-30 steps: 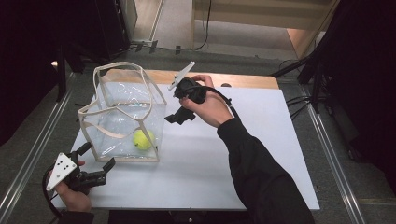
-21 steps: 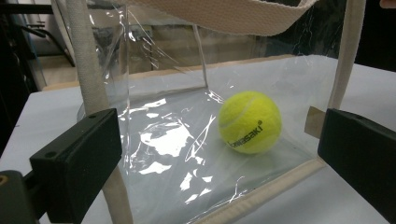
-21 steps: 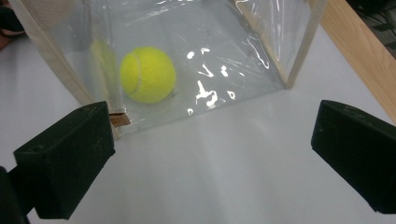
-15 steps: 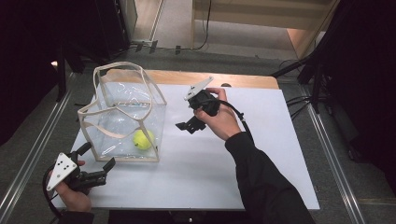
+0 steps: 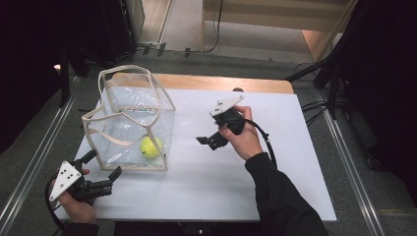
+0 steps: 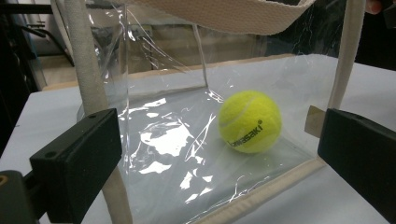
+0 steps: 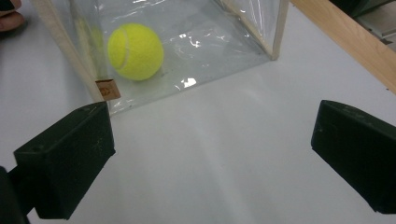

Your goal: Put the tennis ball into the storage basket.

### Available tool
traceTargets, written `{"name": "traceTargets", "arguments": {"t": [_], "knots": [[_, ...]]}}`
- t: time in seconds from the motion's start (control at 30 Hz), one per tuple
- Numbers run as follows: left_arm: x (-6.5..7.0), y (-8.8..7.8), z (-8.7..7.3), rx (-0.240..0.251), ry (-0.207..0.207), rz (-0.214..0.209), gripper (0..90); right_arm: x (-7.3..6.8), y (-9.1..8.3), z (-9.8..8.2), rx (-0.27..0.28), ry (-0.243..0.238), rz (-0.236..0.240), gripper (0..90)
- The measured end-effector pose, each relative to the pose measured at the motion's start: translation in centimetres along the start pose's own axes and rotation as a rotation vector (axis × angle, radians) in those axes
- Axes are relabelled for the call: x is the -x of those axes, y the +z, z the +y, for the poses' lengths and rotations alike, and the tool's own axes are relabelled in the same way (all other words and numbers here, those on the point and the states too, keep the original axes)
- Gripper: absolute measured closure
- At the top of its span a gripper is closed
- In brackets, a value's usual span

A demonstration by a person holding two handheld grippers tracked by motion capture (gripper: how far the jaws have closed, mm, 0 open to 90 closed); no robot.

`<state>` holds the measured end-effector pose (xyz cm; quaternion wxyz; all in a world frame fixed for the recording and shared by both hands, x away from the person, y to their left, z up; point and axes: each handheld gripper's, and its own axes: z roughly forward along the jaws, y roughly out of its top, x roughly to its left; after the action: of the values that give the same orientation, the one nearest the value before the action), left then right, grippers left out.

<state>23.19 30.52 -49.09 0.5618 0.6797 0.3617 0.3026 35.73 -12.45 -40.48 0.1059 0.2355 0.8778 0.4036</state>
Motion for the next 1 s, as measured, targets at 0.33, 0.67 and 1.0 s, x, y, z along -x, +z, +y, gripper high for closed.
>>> {"name": "traceTargets", "arguments": {"t": [0.33, 0.67, 1.0], "knots": [[0.0, 0.0, 0.0, 0.003, 0.000, 0.000, 0.0, 0.1, -1.3, -3.4, 0.089, 0.057, -0.055, 0.0], [0.0, 0.0, 0.0, 0.001, -0.001, 0.002, 0.0, 0.6, -3.2, -7.7, 0.163, 0.120, -0.115, 0.0], [0.0, 0.0, 0.0, 0.000, 0.000, 0.003, 0.0, 0.9, -4.8, -12.4, 0.212, 0.208, -0.176, 0.0]]}}
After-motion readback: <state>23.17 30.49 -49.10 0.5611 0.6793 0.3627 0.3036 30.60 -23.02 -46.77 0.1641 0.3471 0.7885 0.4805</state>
